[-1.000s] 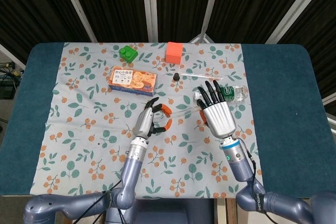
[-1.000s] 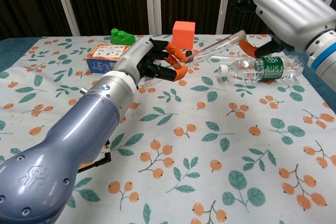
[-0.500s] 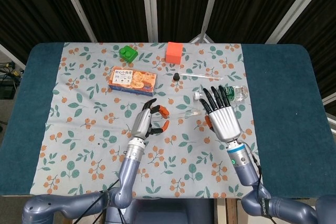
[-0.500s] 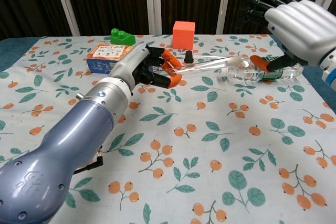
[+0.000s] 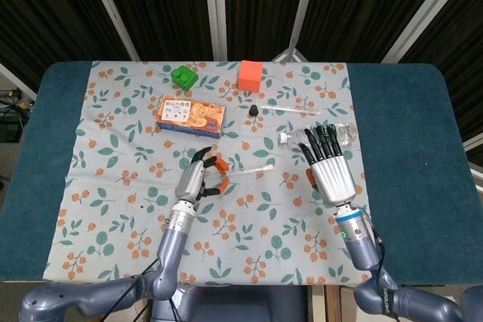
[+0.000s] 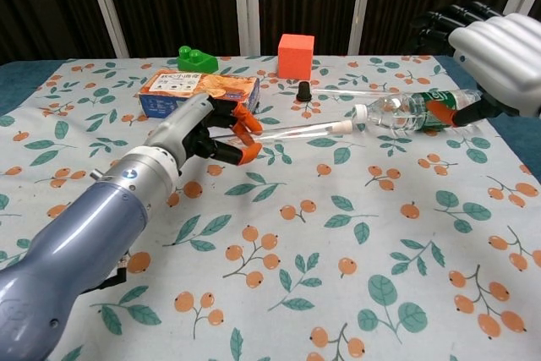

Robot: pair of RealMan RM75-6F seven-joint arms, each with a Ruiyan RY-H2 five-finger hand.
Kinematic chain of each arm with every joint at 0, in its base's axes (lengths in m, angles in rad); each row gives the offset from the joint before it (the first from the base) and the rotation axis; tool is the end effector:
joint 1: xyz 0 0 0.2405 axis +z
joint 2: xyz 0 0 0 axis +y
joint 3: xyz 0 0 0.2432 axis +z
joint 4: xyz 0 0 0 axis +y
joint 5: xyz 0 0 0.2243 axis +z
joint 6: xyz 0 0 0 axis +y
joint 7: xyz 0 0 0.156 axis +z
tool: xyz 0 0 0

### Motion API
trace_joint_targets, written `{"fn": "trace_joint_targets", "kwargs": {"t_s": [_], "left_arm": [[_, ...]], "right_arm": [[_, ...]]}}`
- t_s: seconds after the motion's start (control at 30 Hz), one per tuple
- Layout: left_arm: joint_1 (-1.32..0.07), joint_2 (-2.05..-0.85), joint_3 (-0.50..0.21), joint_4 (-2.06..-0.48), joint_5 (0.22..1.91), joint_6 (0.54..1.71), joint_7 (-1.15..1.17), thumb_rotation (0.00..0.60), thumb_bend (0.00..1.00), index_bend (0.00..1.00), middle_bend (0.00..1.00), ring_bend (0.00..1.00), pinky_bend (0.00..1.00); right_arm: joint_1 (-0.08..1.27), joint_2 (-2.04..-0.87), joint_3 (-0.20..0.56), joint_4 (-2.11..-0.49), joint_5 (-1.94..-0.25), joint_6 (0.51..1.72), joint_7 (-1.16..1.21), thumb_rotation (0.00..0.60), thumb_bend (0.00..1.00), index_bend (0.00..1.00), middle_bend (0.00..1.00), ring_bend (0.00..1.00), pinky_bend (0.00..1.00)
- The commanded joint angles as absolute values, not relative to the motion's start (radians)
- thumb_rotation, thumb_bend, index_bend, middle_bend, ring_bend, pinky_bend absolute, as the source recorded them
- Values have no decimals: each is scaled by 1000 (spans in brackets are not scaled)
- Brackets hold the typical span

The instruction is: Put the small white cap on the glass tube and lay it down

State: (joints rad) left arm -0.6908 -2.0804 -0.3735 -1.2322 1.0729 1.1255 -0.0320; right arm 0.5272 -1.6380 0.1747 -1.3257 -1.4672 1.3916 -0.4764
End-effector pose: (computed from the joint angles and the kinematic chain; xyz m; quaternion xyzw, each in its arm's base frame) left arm -0.0679 0.3251 -0.1222 -0.4913 -0.6110 -0.5363 0.3125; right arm -0.1668 -0.3195 0.0090 0.6750 -0.1926 0.4375 0.5621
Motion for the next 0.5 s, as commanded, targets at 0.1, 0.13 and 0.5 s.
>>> {"fn": "trace_joint_targets", "kwargs": {"t_s": [0.1,0.13,0.5], "left_arm": [[-672,-2067,-348,-1215,1077,1113,-37,600,763,564,511,80,0],[-669,-2063,-340,-1209,1081,1108,-38,600,763,564,511,80,0],[-652,-2042,-304,-1171,1091,1083,-4,600,611,521,473,80,0]], "right_arm": [[524,-1630,183,-1331,-1462,1394,-473,600,429,246,96,0,0],[523,-1628,185,-1334,-1461,1395,-472,600,429,246,96,0,0],[512,-1617,190,-1361,-1453,1396,-473,600,429,246,96,0,0]]}}
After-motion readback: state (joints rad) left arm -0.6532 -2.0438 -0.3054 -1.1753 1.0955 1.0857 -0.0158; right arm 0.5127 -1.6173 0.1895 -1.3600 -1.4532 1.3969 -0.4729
